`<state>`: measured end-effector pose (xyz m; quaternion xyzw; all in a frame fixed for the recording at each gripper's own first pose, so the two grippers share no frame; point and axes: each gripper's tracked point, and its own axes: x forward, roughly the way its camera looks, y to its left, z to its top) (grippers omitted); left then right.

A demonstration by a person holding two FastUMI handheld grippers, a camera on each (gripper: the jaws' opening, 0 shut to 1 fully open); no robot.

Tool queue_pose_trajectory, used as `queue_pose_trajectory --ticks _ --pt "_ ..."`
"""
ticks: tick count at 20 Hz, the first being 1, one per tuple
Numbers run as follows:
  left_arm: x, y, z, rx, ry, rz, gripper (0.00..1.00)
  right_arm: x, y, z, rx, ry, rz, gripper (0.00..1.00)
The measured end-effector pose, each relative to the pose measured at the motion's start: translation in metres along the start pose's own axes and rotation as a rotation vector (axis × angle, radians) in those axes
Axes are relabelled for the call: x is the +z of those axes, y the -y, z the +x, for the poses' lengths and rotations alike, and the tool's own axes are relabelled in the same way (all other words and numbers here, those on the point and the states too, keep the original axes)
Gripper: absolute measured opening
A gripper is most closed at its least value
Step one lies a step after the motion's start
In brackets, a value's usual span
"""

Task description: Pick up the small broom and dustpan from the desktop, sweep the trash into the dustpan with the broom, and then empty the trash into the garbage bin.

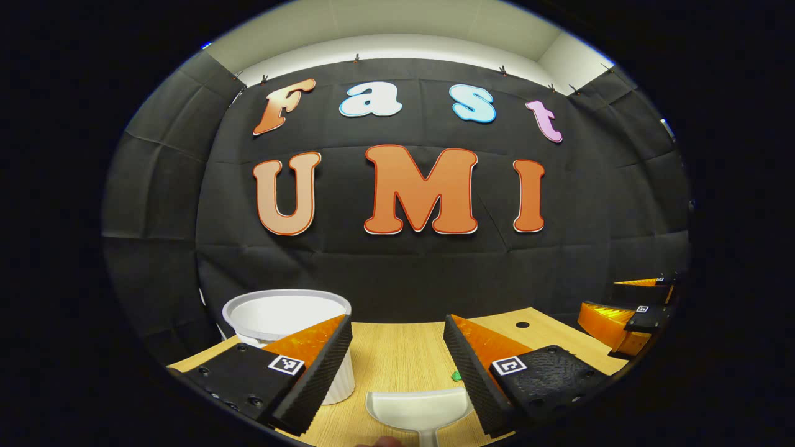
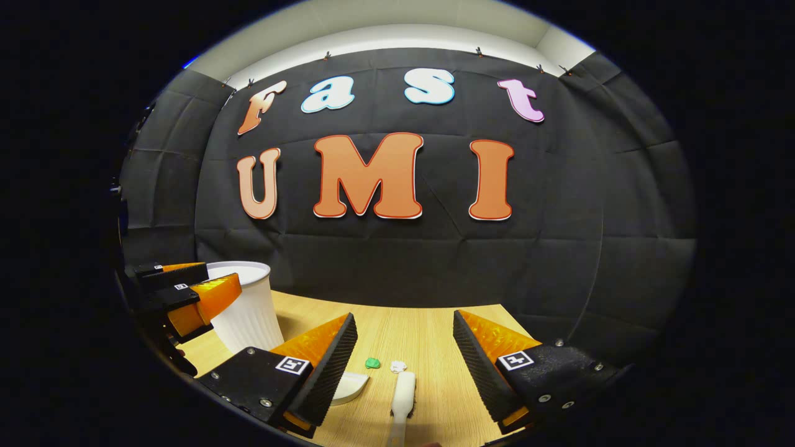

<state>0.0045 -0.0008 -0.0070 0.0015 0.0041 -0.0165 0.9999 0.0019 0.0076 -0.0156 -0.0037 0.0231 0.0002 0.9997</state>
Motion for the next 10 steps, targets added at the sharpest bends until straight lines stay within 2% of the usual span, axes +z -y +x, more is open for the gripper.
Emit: queue_pose_trajectory --ticks 10 --pt "-0.022 0.003 0.01 -0.028 -0.06 -0.022 0.94 -0.026 0.001 0.012 -0.021 -0.094 0.011 0.94"
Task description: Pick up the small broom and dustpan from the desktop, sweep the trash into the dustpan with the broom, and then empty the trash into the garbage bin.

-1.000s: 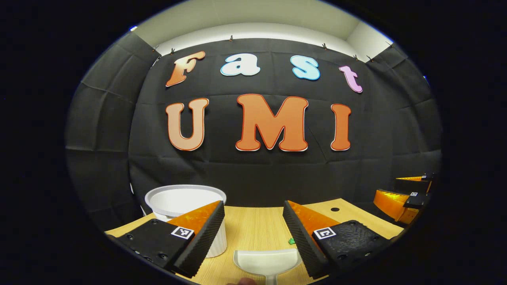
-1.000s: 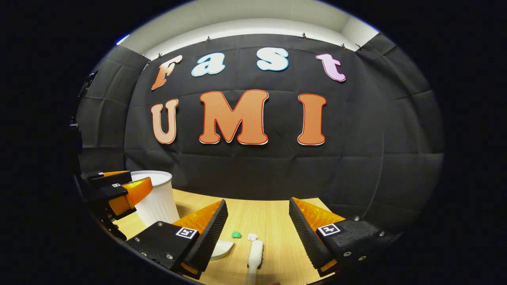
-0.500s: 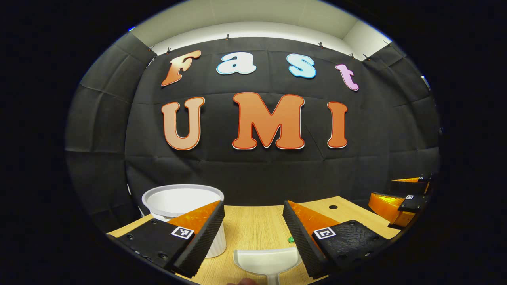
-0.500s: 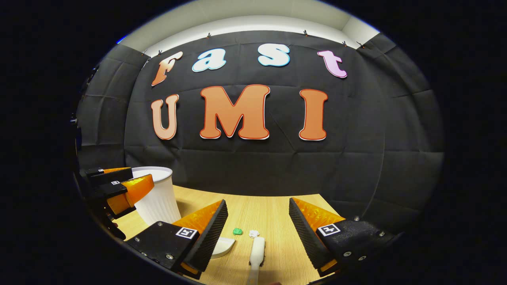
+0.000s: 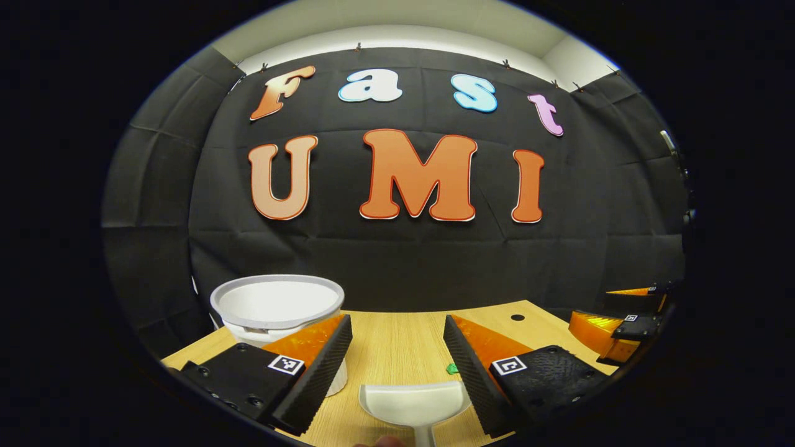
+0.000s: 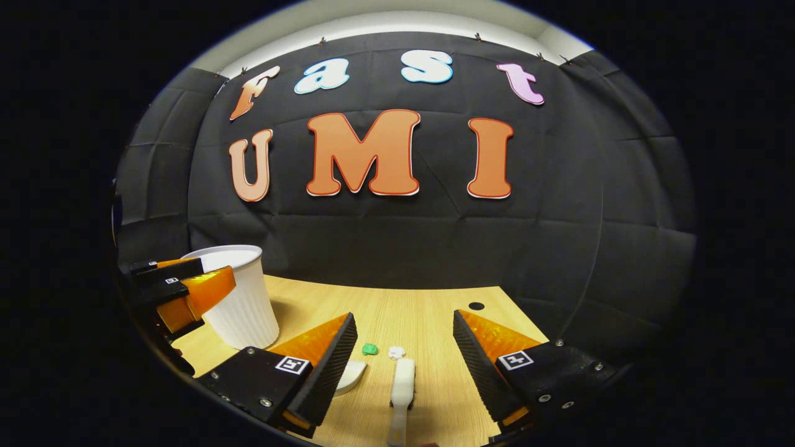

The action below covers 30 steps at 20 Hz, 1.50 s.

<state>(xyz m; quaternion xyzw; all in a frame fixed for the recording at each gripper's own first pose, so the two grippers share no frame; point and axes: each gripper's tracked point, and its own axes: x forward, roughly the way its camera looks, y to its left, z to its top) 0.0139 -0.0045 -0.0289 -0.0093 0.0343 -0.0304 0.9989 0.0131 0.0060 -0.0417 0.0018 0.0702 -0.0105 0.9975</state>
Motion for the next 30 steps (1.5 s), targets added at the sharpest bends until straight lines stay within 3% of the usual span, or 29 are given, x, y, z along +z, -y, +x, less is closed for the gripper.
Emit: queue_pose_trajectory --ticks 6,20,25,30 --pt "0.003 -0.001 0.008 -0.011 0.014 0.004 0.94 0.017 -0.004 0.0 -0.011 0.066 -0.042 0.94" --pt "0.002 0.004 0.011 -0.012 0.009 0.011 0.94 0.02 0.005 -0.001 -0.036 0.08 -0.045 0.94" --pt "-0.008 0.005 0.014 -0.016 -0.035 0.005 0.94 0.005 0.001 0.008 -0.022 0.031 -0.049 0.94" --pt "-0.037 0.006 0.018 -0.044 -0.151 0.007 0.94 -0.024 -0.006 0.017 -0.016 -0.08 -0.01 0.94"
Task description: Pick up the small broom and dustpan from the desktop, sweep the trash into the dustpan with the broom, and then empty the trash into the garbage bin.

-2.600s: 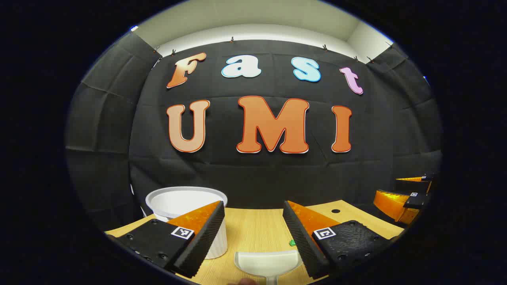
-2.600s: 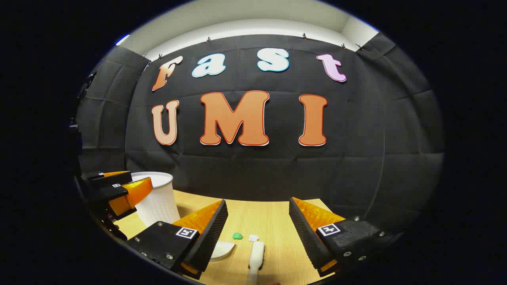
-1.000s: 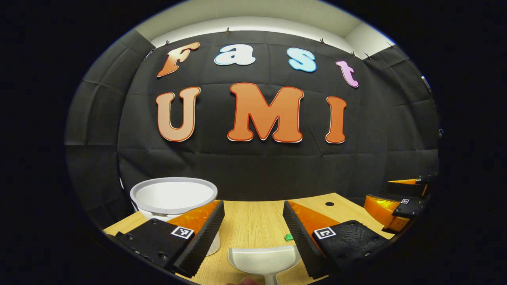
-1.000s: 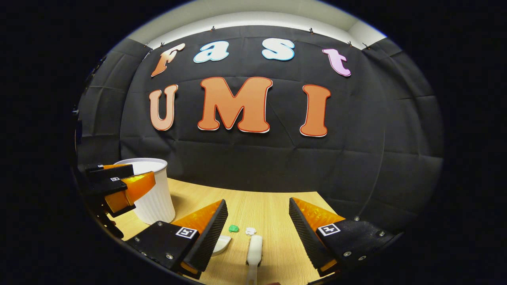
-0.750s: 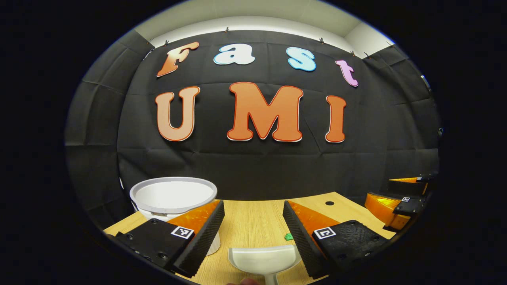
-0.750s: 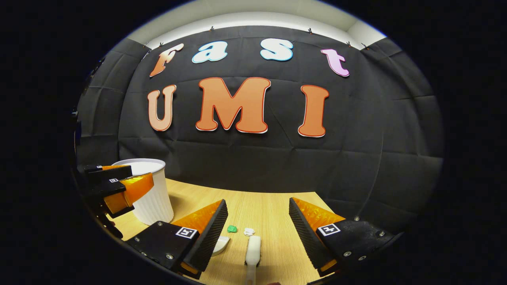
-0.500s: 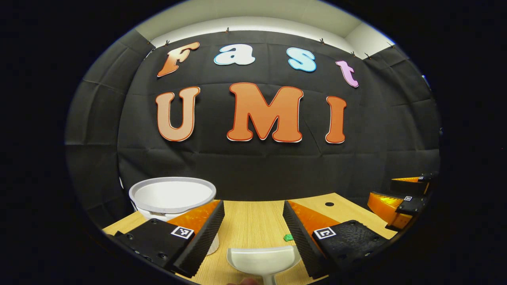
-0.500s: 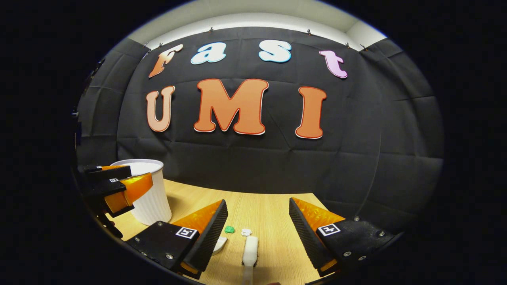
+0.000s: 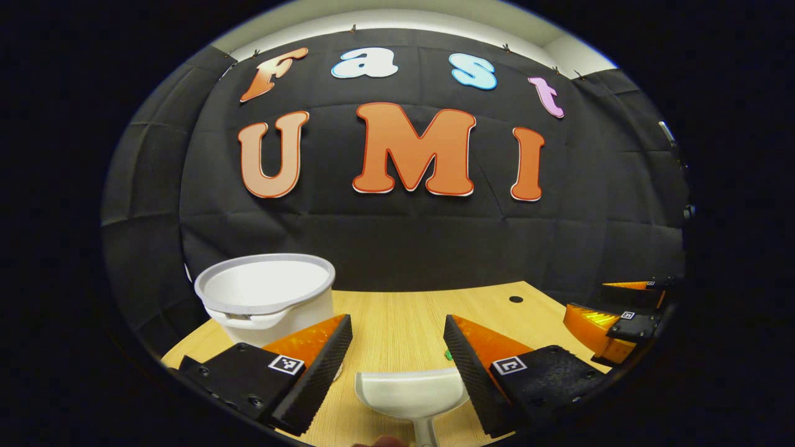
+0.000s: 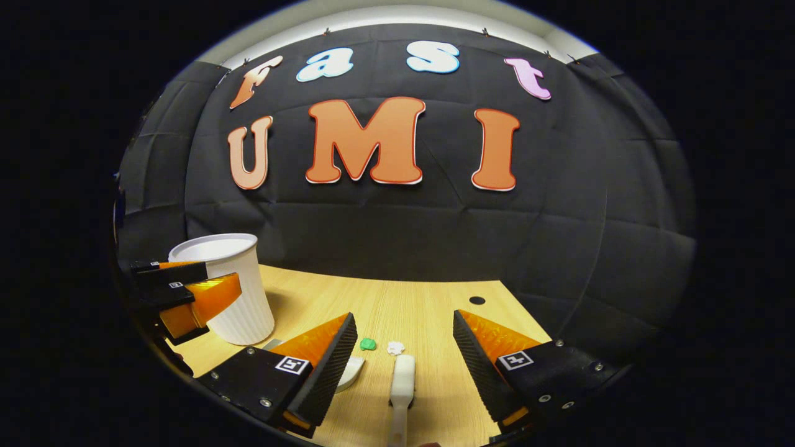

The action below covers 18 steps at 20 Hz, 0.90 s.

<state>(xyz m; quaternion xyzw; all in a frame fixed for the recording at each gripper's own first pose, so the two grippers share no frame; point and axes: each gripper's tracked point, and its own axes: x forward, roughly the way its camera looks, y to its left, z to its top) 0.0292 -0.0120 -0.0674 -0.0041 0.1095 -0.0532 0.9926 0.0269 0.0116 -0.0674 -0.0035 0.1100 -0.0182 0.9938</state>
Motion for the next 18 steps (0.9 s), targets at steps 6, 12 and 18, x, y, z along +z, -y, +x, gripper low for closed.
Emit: queue_pose_trajectory --ticks 6,12,18 --pt "-0.086 0.021 0.011 -0.16 -0.374 -0.082 0.95 -0.082 -0.01 0.019 -0.07 -0.274 0.036 0.95" --pt "-0.112 0.037 -0.012 -0.177 -0.758 -0.085 0.97 -0.157 -0.003 0.03 -0.085 -0.576 -0.012 0.95" --pt "-0.125 0.04 -0.047 -0.032 -1.017 -0.168 0.98 -0.192 -0.012 0.042 0.062 -0.74 -0.098 0.95"
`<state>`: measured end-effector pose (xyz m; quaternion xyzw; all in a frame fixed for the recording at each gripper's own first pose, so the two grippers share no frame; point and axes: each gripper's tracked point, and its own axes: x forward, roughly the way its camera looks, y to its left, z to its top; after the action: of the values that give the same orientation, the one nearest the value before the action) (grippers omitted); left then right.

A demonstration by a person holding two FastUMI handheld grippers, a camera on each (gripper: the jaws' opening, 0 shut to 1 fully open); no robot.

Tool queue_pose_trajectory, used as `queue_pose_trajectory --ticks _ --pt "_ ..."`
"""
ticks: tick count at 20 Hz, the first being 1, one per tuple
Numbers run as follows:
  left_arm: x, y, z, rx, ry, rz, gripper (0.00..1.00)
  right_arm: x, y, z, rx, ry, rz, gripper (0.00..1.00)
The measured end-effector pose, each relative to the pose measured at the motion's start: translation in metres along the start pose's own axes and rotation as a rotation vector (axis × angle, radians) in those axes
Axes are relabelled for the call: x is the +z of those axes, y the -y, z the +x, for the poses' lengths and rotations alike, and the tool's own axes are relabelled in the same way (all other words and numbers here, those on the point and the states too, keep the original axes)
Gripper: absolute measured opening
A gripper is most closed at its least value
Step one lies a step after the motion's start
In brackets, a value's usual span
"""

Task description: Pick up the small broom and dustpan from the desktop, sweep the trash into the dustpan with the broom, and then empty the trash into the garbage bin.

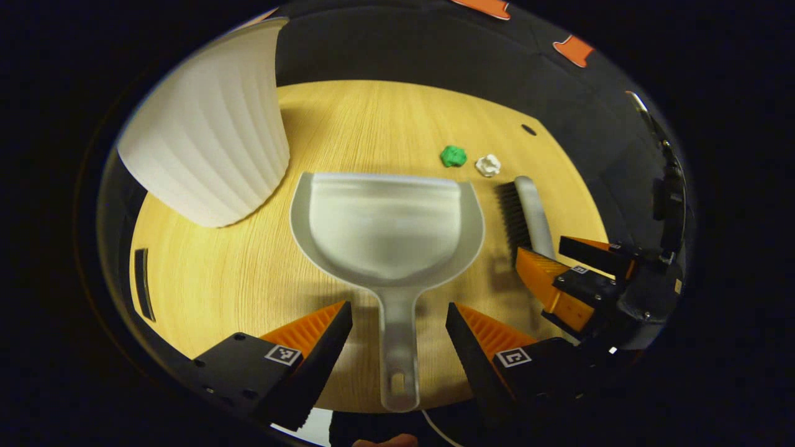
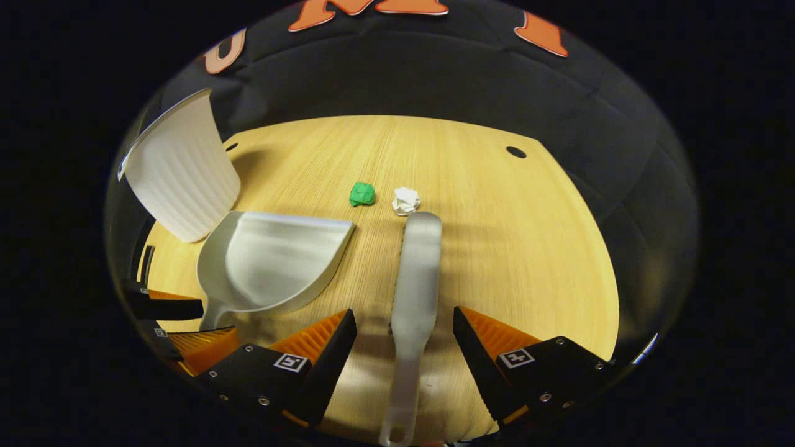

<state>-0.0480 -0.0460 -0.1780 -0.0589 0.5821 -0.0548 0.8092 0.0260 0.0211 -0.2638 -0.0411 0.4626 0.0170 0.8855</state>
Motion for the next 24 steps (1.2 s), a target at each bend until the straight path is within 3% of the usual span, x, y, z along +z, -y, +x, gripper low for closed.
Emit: queue_pose_trajectory --ticks 5,7,9,10,11,17,18,19,24 --pt "-0.007 0.004 0.004 0.009 -0.084 -0.045 0.96 -0.005 0.005 0.032 0.007 -0.081 -0.004 0.95" --pt "-0.006 0.001 0.004 0.013 -0.101 -0.02 0.83 -0.008 0.0 0.035 0.012 -0.118 0.014 0.89" --pt "-0.009 -0.002 0.006 0.019 -0.14 0.007 0.67 -0.009 0.002 0.04 -0.008 -0.136 0.014 0.64" --pt "-0.012 -0.006 0.004 0.024 -0.162 0.017 0.53 -0.012 0.0 0.038 -0.011 -0.155 0.021 0.44" --pt "-0.01 -0.004 0.002 0.011 -0.167 0.011 0.4 -0.012 -0.002 0.035 -0.005 -0.168 0.03 0.48" --pt "-0.007 -0.018 -0.004 -0.049 -0.193 0.132 0.31 -0.008 0.007 0.035 0.044 -0.22 0.086 0.37" --pt "-0.004 -0.022 -0.006 -0.067 -0.195 0.164 0.31 -0.005 0.017 0.036 0.047 -0.223 0.071 0.45" --pt "-0.002 -0.026 -0.008 -0.085 -0.191 0.209 0.31 0.0 0.025 0.04 0.055 -0.219 0.042 0.36" --pt "0.021 -0.031 -0.004 -0.122 -0.185 0.401 0.31 0.031 0.052 0.054 0.096 -0.207 -0.062 0.36"
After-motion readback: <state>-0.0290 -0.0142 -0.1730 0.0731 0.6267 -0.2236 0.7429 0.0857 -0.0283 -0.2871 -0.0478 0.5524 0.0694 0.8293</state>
